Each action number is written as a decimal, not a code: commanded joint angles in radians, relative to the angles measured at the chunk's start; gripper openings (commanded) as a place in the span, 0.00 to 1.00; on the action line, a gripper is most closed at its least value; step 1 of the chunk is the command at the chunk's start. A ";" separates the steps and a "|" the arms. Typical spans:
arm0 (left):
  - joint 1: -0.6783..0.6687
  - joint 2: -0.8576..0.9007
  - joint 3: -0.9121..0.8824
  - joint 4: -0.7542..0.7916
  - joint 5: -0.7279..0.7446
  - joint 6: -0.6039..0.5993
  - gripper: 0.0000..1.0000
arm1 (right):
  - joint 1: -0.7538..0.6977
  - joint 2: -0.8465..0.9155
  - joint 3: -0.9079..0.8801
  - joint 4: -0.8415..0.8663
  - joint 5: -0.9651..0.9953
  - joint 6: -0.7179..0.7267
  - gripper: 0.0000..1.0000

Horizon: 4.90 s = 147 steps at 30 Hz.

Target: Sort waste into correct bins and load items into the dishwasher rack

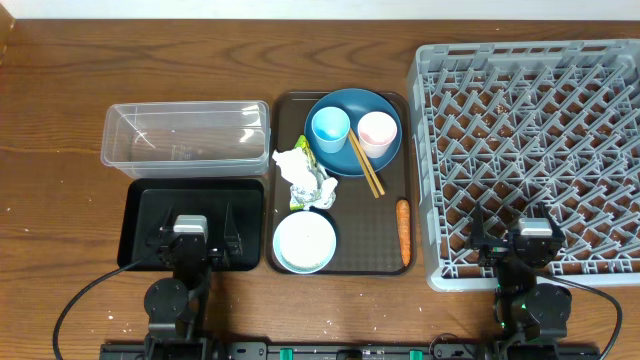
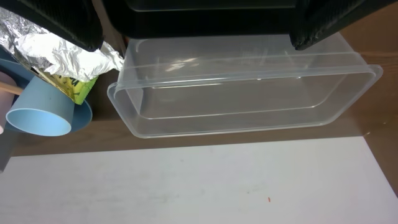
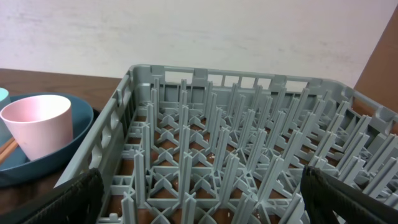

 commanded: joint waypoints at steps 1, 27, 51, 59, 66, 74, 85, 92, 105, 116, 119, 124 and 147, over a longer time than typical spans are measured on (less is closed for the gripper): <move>0.002 -0.006 -0.027 -0.016 -0.002 -0.005 0.98 | -0.006 -0.005 -0.002 -0.004 -0.004 -0.010 0.99; 0.002 -0.006 -0.027 -0.012 0.003 -0.006 0.98 | -0.006 -0.005 -0.002 -0.004 -0.004 -0.010 0.99; 0.002 0.082 0.337 -0.335 0.463 -0.365 0.98 | -0.006 -0.005 -0.002 -0.004 -0.004 -0.010 0.99; 0.002 0.473 0.846 -0.756 0.468 -0.365 0.98 | -0.006 -0.005 -0.002 -0.004 -0.004 -0.010 0.99; 0.001 0.861 1.197 -1.272 0.497 -0.365 0.98 | -0.006 -0.005 -0.002 -0.004 -0.004 -0.010 0.99; 0.001 1.144 1.202 -1.288 0.497 -0.386 0.98 | -0.006 -0.005 -0.002 -0.004 -0.004 -0.010 0.99; -0.287 1.209 1.196 -1.228 0.196 -0.594 0.82 | -0.006 -0.005 -0.002 -0.005 -0.004 -0.010 0.99; -0.626 1.236 1.166 -1.022 0.018 -0.689 0.69 | -0.006 -0.005 -0.002 -0.004 -0.004 -0.010 0.99; -0.750 1.299 1.161 -0.900 -0.084 -0.691 0.58 | -0.006 -0.005 -0.002 -0.004 -0.004 -0.010 0.99; -0.811 1.474 1.148 -0.896 -0.084 -0.749 0.48 | -0.006 -0.005 -0.002 -0.004 -0.004 -0.010 0.99; -0.812 1.553 1.148 -0.886 -0.084 -0.749 0.48 | -0.006 -0.005 -0.002 -0.004 -0.004 -0.010 0.99; -0.812 1.673 1.148 -0.855 -0.084 -0.749 0.48 | -0.006 -0.005 -0.002 -0.004 -0.004 -0.010 0.99; -0.850 1.785 1.142 -0.789 -0.084 -0.802 0.41 | -0.006 -0.005 -0.002 -0.004 -0.004 -0.010 0.99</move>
